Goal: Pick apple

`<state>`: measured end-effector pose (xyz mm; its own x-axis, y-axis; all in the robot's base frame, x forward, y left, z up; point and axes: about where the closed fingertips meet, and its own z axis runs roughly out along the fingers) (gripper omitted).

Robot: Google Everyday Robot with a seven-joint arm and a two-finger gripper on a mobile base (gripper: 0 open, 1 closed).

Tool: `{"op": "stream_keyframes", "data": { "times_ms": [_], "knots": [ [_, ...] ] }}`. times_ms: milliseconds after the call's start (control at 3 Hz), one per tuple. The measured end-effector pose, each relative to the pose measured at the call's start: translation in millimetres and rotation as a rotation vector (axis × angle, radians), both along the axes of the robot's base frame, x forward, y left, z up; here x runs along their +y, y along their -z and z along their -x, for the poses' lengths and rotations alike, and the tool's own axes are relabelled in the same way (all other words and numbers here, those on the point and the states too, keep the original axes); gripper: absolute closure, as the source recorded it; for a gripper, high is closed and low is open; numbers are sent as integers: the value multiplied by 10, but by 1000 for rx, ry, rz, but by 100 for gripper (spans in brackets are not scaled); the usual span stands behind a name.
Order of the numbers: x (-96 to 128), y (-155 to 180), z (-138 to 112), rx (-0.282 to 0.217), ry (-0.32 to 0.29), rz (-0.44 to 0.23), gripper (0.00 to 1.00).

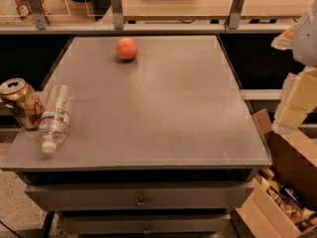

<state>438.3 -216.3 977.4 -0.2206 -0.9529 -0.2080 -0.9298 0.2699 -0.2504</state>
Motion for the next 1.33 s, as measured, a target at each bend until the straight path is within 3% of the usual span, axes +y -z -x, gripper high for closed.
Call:
{"op": "stream_keyframes", "data": {
  "times_ms": [333, 667, 1000, 1333],
  "knots": [
    [0, 0, 0, 0, 0, 0, 0],
    [61, 103, -109, -36, -5, -54, 0],
    [250, 508, -286, -68, -54, -219, 0],
    [389, 363, -451, -154, -54, -299, 0]
  ]
}}
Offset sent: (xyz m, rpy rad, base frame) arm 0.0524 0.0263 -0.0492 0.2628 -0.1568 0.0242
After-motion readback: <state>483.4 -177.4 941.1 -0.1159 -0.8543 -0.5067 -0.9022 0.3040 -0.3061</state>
